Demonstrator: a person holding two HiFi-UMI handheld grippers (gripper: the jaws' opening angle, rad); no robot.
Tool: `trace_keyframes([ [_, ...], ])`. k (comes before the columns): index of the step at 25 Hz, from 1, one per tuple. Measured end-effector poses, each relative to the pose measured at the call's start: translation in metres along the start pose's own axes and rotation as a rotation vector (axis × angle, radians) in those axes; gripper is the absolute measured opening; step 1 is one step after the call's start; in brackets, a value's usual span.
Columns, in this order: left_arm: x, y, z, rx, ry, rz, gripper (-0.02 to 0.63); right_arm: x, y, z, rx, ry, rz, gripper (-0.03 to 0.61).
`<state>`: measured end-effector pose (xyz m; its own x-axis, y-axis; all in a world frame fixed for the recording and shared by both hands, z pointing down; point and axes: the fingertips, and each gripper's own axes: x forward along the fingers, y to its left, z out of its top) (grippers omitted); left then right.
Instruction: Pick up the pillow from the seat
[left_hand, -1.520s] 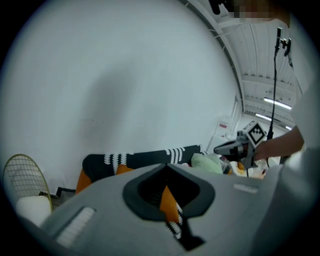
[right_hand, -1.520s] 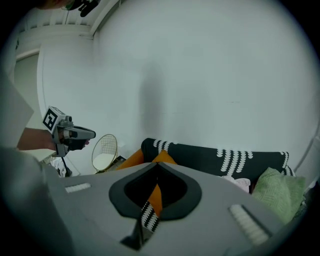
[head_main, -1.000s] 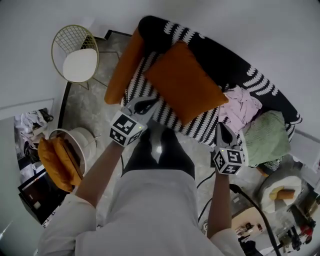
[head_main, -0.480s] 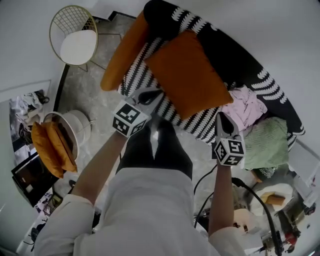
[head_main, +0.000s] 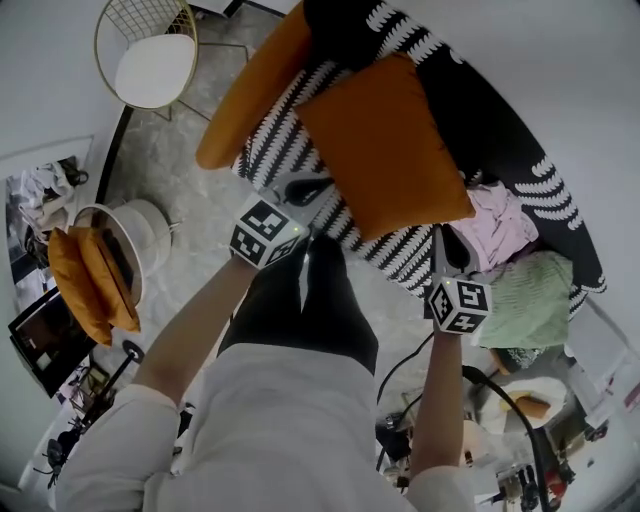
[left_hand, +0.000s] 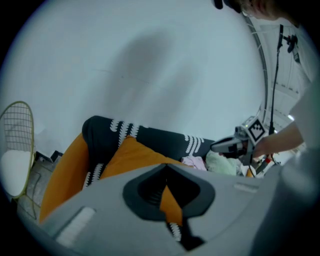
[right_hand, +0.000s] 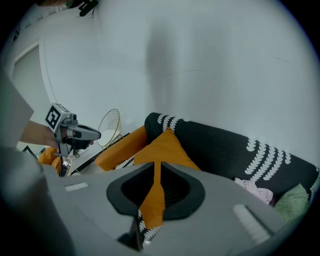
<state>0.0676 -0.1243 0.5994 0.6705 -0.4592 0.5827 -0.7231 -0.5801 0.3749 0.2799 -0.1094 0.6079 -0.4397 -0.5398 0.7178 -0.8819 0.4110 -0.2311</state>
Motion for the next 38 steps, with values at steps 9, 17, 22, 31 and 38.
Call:
trace_keyframes([
  [9, 0.041, 0.049, -0.041, -0.072, 0.036, -0.005, 0.028, 0.057, -0.021, -0.018, -0.002, 0.064, -0.022, 0.072],
  [17, 0.086, 0.081, -0.085, -0.169, 0.062, 0.007, 0.066, 0.108, -0.042, -0.031, -0.059, 0.121, -0.012, 0.117],
  [22, 0.110, 0.094, -0.110, -0.209, 0.080, 0.006, 0.096, 0.140, -0.050, -0.033, -0.113, 0.145, -0.001, 0.163],
  [31, 0.150, 0.116, -0.148, -0.408, 0.073, 0.051, 0.160, 0.191, -0.076, -0.049, -0.224, 0.202, 0.028, 0.262],
  [38, 0.176, 0.137, -0.186, -0.551, 0.093, 0.110, 0.246, 0.225, -0.089, -0.060, -0.269, 0.240, 0.017, 0.360],
])
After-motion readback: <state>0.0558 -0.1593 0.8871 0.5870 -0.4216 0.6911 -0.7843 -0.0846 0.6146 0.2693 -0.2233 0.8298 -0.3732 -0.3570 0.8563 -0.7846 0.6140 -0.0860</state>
